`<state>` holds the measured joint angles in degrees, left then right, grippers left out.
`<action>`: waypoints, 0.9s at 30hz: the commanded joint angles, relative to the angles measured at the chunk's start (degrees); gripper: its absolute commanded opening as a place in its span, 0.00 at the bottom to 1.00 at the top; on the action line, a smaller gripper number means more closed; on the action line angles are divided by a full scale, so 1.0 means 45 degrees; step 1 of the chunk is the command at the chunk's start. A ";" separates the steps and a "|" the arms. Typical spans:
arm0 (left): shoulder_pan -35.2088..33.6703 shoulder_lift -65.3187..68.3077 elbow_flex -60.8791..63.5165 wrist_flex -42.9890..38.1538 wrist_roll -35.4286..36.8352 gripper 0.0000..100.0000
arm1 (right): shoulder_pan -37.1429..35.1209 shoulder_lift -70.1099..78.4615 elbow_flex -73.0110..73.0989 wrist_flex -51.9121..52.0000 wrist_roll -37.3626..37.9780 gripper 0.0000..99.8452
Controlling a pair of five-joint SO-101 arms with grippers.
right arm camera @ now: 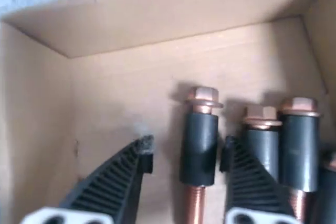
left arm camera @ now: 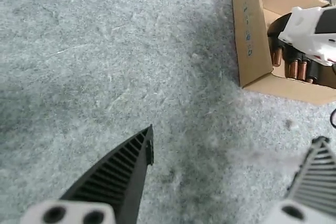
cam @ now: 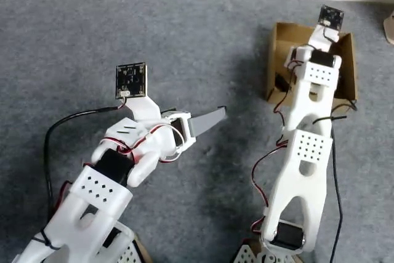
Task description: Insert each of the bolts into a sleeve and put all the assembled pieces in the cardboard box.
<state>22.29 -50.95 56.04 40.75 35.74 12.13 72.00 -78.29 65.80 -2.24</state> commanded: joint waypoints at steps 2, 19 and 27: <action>-0.0147 -0.0029 -0.0068 0.0020 0.0098 0.42 | 0.0088 -0.0361 -0.2042 0.1260 -0.0039 0.21; -0.0498 -0.0127 0.0010 0.0684 -0.0508 0.26 | -0.0479 -0.2803 -0.5167 0.7746 0.0606 0.09; -0.1553 -0.0186 0.0186 0.2540 -0.1368 0.09 | -0.0166 -0.4269 -0.5070 0.7863 0.0996 0.01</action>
<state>16.66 -50.95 57.54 48.40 30.73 10.64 58.02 -94.20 100.09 0.31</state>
